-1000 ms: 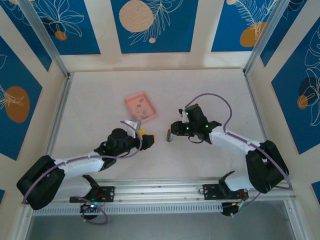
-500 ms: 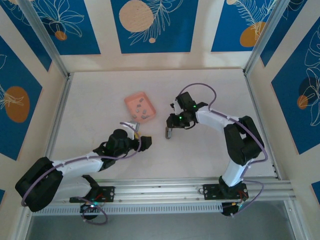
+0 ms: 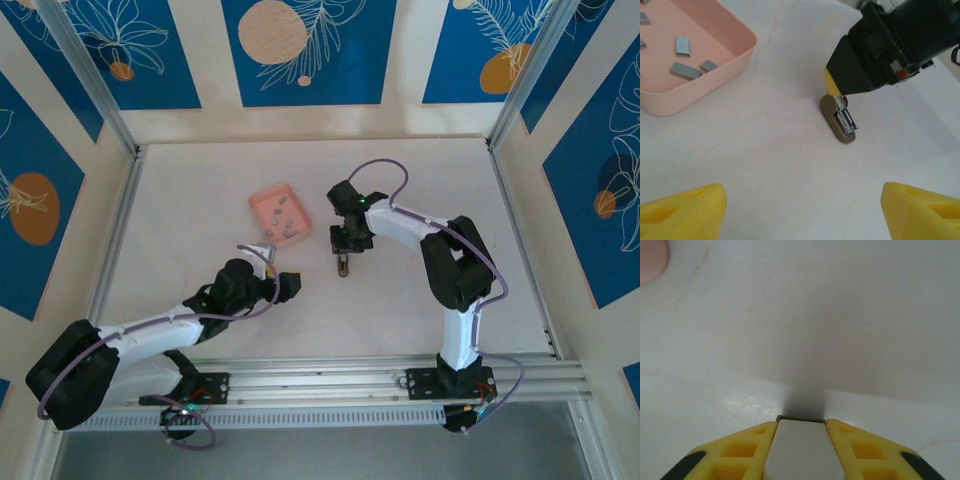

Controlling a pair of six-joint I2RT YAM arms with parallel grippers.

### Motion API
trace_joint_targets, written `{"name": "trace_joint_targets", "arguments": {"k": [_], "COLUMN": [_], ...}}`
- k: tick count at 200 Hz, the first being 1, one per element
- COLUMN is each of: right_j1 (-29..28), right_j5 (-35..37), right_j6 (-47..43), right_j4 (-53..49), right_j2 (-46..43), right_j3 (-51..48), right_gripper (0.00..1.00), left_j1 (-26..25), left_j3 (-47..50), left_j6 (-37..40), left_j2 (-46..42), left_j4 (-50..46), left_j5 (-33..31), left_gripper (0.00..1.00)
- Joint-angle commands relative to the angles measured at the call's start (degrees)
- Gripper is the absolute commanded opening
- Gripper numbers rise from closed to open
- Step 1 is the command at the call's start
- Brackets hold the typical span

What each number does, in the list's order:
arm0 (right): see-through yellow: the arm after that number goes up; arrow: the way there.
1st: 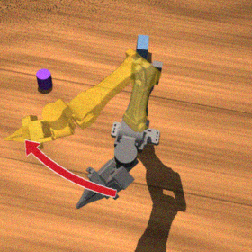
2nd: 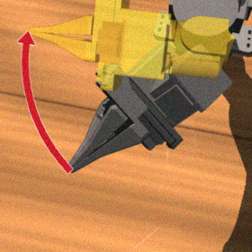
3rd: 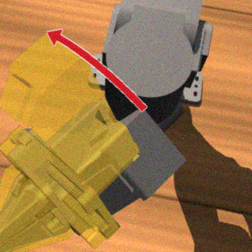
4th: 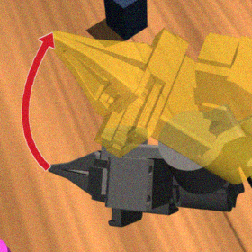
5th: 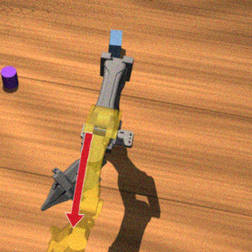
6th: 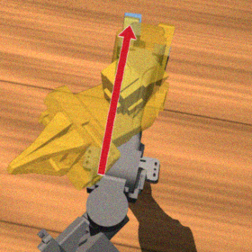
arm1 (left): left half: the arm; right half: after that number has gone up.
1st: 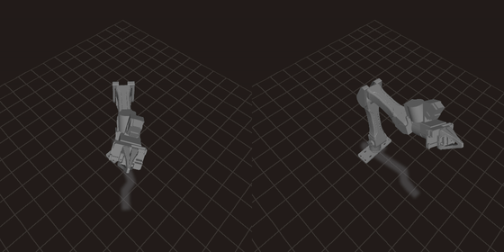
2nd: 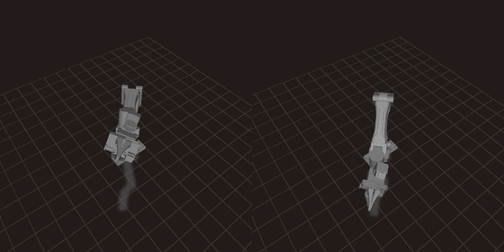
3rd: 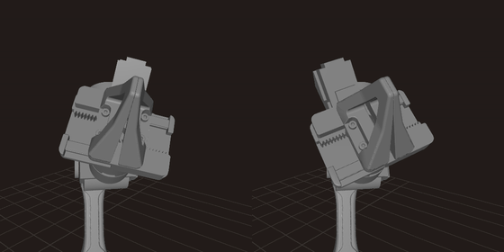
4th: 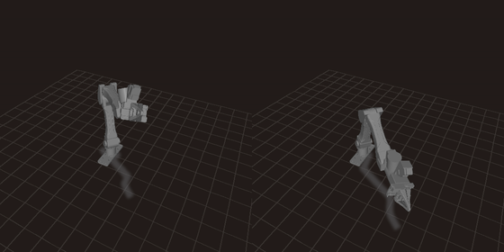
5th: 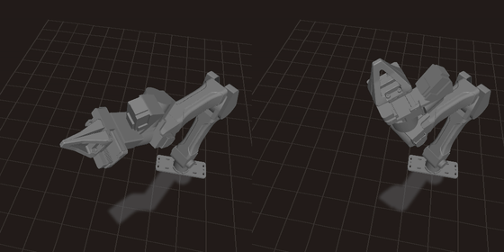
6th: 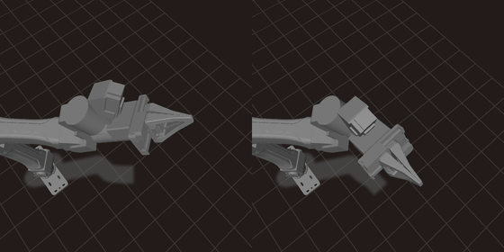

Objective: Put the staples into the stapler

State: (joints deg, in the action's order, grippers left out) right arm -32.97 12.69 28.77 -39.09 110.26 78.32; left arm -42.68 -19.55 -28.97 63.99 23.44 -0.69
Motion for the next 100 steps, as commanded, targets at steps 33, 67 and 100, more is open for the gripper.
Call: {"name": "trace_joint_targets", "arguments": {"k": [33, 67, 100], "right_j1": [-0.8, -0.9, -1.4], "right_j5": [-1.3, -0.8, -3.0], "right_j6": [1.4, 0.3, -0.2], "right_j4": [-1.1, -0.6, 5.5], "right_j2": [-3.0, -7.7, -16.4], "right_j3": [1.0, 0.1, -5.5], "right_gripper": [0.55, 0.62, 0.64], "left_j1": [-0.3, -0.2, 0.4], "left_j3": [-2.0, -6.2, -11.4], "left_j6": [-0.1, -2.6, -5.6], "left_j2": [-4.6, -6.4, -6.9], "left_j4": [-7.7, -19.8, -33.0], "left_j5": [-4.2, -8.2, -14.5], "left_gripper": [0.82, 0.84, 0.93]}}
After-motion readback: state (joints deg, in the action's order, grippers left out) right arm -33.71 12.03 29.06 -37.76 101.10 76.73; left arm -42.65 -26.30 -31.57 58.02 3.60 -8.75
